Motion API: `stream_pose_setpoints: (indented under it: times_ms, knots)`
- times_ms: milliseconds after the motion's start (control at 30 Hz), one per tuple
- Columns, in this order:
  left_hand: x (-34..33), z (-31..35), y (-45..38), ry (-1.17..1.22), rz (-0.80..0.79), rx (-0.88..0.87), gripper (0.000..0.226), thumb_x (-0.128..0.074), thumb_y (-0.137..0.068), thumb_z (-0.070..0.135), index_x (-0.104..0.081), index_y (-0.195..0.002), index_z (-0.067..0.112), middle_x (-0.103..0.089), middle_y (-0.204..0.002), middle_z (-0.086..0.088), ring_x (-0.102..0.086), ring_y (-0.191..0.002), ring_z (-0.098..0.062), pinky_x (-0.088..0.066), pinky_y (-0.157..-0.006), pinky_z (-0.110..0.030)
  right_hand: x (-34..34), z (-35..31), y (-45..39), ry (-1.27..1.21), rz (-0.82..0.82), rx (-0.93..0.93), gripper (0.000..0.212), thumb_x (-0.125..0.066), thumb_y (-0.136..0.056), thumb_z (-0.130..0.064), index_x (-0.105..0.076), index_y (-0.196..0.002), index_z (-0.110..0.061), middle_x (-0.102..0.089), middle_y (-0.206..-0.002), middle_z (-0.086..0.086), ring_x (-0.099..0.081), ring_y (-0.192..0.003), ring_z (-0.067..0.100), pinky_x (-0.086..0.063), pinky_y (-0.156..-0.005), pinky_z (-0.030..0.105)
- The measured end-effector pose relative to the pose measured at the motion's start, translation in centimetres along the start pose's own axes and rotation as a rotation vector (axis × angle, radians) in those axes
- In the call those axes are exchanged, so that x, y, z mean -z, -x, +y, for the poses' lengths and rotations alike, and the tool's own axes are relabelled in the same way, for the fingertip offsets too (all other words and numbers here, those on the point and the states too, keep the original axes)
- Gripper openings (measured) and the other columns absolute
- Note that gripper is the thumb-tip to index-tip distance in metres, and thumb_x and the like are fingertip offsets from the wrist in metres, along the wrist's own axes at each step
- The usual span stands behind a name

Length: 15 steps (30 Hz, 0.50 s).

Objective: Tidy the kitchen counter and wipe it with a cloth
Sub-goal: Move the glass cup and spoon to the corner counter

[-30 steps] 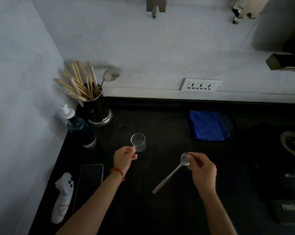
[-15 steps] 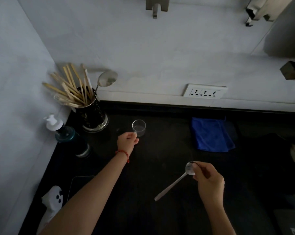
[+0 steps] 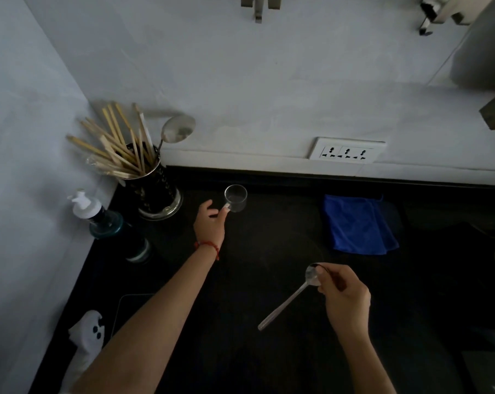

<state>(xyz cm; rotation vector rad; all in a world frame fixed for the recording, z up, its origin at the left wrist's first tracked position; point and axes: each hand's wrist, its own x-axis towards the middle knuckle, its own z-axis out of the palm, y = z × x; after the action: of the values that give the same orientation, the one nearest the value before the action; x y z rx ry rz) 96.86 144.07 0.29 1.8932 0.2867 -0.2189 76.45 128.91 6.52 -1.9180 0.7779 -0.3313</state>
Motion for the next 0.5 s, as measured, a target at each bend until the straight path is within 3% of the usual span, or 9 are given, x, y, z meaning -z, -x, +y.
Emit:
stream_pose_setpoints:
  times_ms: [67,200,267,333,367,433,500]
  knots:
    - [1.4,-0.7,2.0,-0.112,-0.019,-0.103,0.041,-0.057,-0.086,0.019,-0.049,-0.124,0.007,-0.057,-0.123,-0.014,-0.056,-0.113,-0.025,-0.045,-0.091,-0.029,-0.5,-0.7,-0.4,0.010,-0.014,0.034,0.026,-0.059,-0.084,-0.012,-0.056,-0.082,-0.037,-0.065,-0.087,-0.006,-0.063,-0.079,0.008,-0.048,-0.063,0.019]
    - [4.5,-4.6,5.6,-0.628,-0.041,-0.255,0.044,-0.052,-0.088,0.028,-0.045,-0.130,0.015,-0.044,-0.140,-0.007,-0.037,-0.133,-0.021,-0.031,-0.111,-0.041,-2.2,-3.1,-1.9,0.061,-0.039,0.185,0.031,-0.060,-0.083,-0.011,-0.053,-0.081,-0.040,-0.061,-0.082,-0.011,-0.062,-0.077,0.004,-0.051,-0.064,0.012]
    - [5.8,-6.5,6.6,-0.828,-0.089,-0.234,0.051,-0.046,-0.090,0.034,-0.034,-0.137,0.019,-0.030,-0.150,-0.004,-0.022,-0.141,-0.021,-0.019,-0.116,-0.042,-3.5,-5.0,-3.0,0.053,-0.072,0.269,0.028,-0.060,-0.083,-0.009,-0.054,-0.083,-0.037,-0.060,-0.082,-0.013,-0.060,-0.081,-0.002,-0.047,-0.066,0.004]
    - [6.5,-8.3,7.1,-0.945,-0.129,-0.200,0.055,-0.040,-0.092,0.038,-0.025,-0.141,0.021,-0.017,-0.155,-0.002,-0.012,-0.144,-0.020,-0.012,-0.116,-0.044,-5.2,-7.1,-4.4,0.006,-0.109,0.337,0.024,-0.061,-0.083,-0.009,-0.057,-0.085,-0.032,-0.062,-0.083,-0.009,-0.063,-0.075,-0.001,-0.049,-0.064,0.006]
    - [6.8,-8.8,7.3,-0.979,-0.145,-0.202,0.055,-0.037,-0.091,0.040,-0.024,-0.142,0.020,-0.016,-0.155,-0.002,-0.012,-0.144,-0.020,-0.013,-0.116,-0.045,-6.2,-8.3,-5.1,-0.014,-0.116,0.377,0.022,-0.062,-0.083,-0.009,-0.058,-0.086,-0.030,-0.063,-0.083,-0.006,-0.064,-0.072,0.003,-0.051,-0.064,0.010]
    - [7.3,-9.3,7.7,-1.057,-0.175,-0.215,0.054,-0.032,-0.089,0.044,-0.036,-0.137,0.019,-0.032,-0.150,-0.004,-0.029,-0.139,-0.023,-0.025,-0.110,-0.047,-8.1,-10.7,-6.3,-0.038,-0.121,0.461,0.018,-0.063,-0.083,-0.009,-0.060,-0.087,-0.026,-0.062,-0.083,-0.003,-0.064,-0.072,0.005,-0.053,-0.063,0.014]
    - [7.5,-9.6,7.5,-1.103,-0.187,-0.202,0.056,-0.030,-0.083,0.047,-0.050,-0.127,0.019,-0.051,-0.137,-0.004,-0.049,-0.125,-0.022,-0.036,-0.099,-0.044,-10.1,-13.1,-7.3,-0.064,-0.132,0.560,0.010,-0.063,-0.082,-0.006,-0.065,-0.087,-0.015,-0.058,-0.082,-0.005,-0.061,-0.072,-0.005,-0.050,-0.061,0.008]
